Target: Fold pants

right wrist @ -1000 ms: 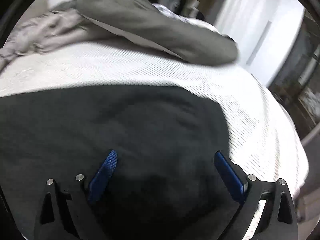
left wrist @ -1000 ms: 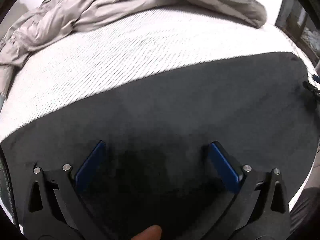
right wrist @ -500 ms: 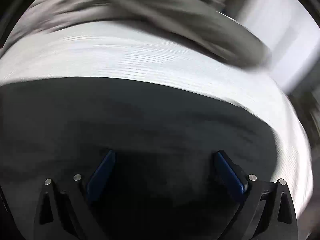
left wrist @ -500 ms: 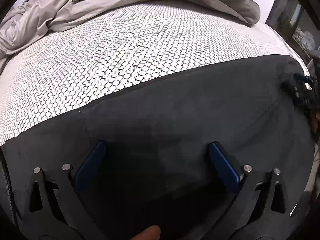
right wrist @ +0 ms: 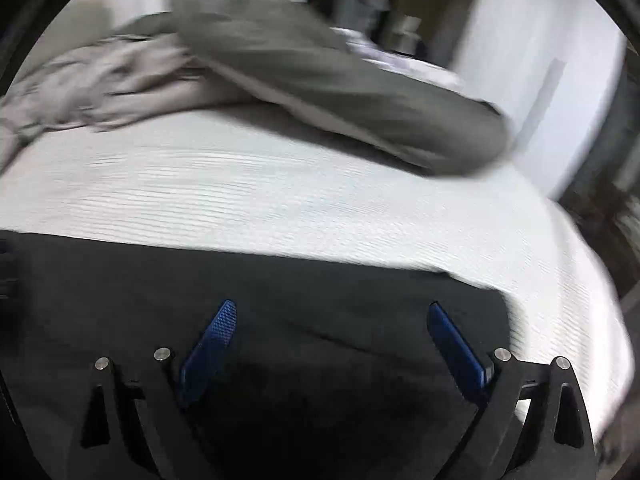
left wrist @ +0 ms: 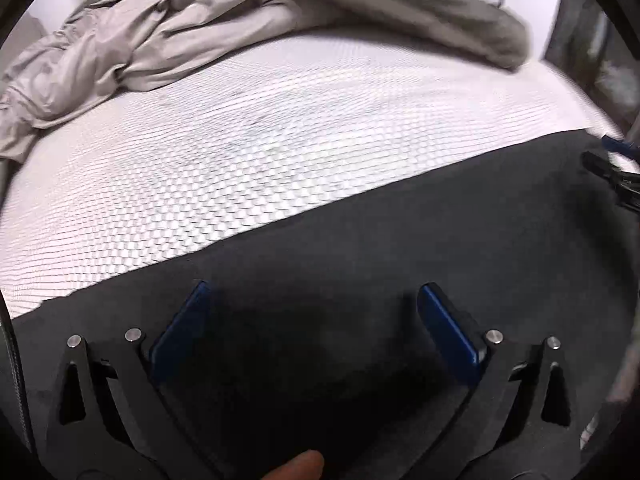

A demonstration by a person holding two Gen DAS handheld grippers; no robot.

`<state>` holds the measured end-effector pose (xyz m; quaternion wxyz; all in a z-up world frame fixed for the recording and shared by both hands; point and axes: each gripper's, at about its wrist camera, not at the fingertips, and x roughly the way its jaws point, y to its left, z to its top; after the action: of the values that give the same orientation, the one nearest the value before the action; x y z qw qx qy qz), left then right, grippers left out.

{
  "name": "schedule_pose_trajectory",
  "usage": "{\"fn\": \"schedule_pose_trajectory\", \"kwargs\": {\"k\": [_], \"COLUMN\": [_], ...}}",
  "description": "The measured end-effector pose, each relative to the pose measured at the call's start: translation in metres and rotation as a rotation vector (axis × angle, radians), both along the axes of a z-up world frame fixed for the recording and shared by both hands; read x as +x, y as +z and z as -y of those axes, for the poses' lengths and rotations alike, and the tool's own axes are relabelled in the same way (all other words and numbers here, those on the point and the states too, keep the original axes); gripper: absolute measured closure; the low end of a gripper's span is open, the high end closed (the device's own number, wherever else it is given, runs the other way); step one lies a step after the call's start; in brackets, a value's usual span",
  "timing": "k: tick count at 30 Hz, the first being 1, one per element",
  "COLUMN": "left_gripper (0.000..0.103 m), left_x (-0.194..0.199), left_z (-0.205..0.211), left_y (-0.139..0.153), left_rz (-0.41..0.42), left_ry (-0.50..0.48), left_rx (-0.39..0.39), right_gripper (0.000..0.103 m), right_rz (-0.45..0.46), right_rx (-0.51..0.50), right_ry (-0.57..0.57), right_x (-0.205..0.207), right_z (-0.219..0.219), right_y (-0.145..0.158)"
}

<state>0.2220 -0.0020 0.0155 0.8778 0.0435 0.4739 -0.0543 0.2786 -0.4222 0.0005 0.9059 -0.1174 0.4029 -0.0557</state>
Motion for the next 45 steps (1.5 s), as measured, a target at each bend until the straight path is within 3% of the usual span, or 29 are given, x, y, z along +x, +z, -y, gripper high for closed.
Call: {"fn": "schedule_pose_trajectory", "kwargs": {"k": [1, 2, 4, 7, 11, 13, 15, 18, 20, 23, 25, 28, 32, 36, 39, 42, 45], "left_gripper": [0.000, 0.000, 0.000, 0.000, 0.000, 0.000, 0.000, 0.001, 0.001, 0.001, 0.001, 0.000, 0.000, 0.000, 0.000, 0.001, 0.001], "left_x": [0.004, 0.007, 0.008, 0.002, -0.008, -0.002, -0.005, -0.012, -0.023, -0.055, -0.075, -0.078, -0.086, -0.092, -0.080, -0.080, -0.100], "left_z": [0.001, 0.006, -0.001, -0.009, -0.011, -0.011, -0.010, -0.011, -0.009, 0.007, 0.023, 0.034, 0.032, 0.030, 0.022, 0.023, 0.026], "left_y": [-0.009, -0.018, -0.022, -0.020, -0.018, -0.019, -0.017, -0.011, 0.002, 0.026, 0.024, -0.007, -0.006, -0.005, -0.010, -0.007, 0.013], "left_rz": [-0.023, -0.047, -0.055, -0.056, -0.047, -0.046, -0.044, -0.045, -0.026, 0.034, 0.032, -0.071, -0.059, -0.057, -0.055, -0.045, 0.045], "left_ry": [0.010, 0.013, 0.030, 0.051, 0.046, 0.041, 0.041, 0.064, 0.056, -0.040, -0.118, -0.150, -0.122, -0.110, -0.110, -0.108, -0.179], "left_rx": [0.033, 0.016, -0.038, -0.059, -0.069, -0.071, -0.065, -0.056, -0.076, -0.109, -0.096, -0.061, -0.062, -0.073, -0.058, -0.040, -0.067], "right_gripper": [0.024, 0.048, 0.056, 0.056, 0.056, 0.057, 0.057, 0.057, 0.057, 0.037, 0.037, 0.037, 0.031, 0.028, 0.027, 0.027, 0.028], "right_rz": [-0.024, -0.067, -0.155, -0.135, -0.111, -0.108, -0.093, -0.088, -0.081, -0.065, -0.152, -0.196, -0.172, -0.134, -0.099, -0.064, -0.047], "right_rx": [0.019, 0.035, 0.003, -0.098, -0.247, -0.122, -0.081, -0.184, -0.133, -0.015, 0.046, -0.088, -0.105, -0.220, -0.168, -0.101, -0.079], "right_ry": [0.053, 0.100, 0.157, 0.150, -0.197, -0.320, -0.330, -0.309, -0.211, -0.066, 0.095, 0.191, 0.123, -0.128, -0.261, -0.255, -0.140], "right_x": [0.007, 0.014, 0.024, 0.028, 0.041, 0.044, 0.043, 0.034, 0.012, -0.025, -0.048, -0.059, -0.063, -0.067, -0.073, -0.084, -0.093], "right_z": [-0.017, -0.034, -0.060, -0.057, 0.036, 0.085, 0.091, 0.061, 0.039, 0.006, -0.027, -0.069, -0.049, 0.017, 0.062, 0.062, 0.047], "right_y": [-0.008, -0.020, -0.045, -0.052, -0.053, -0.053, -0.046, -0.040, -0.027, -0.015, -0.030, -0.051, -0.043, -0.043, -0.039, -0.032, -0.015]}}
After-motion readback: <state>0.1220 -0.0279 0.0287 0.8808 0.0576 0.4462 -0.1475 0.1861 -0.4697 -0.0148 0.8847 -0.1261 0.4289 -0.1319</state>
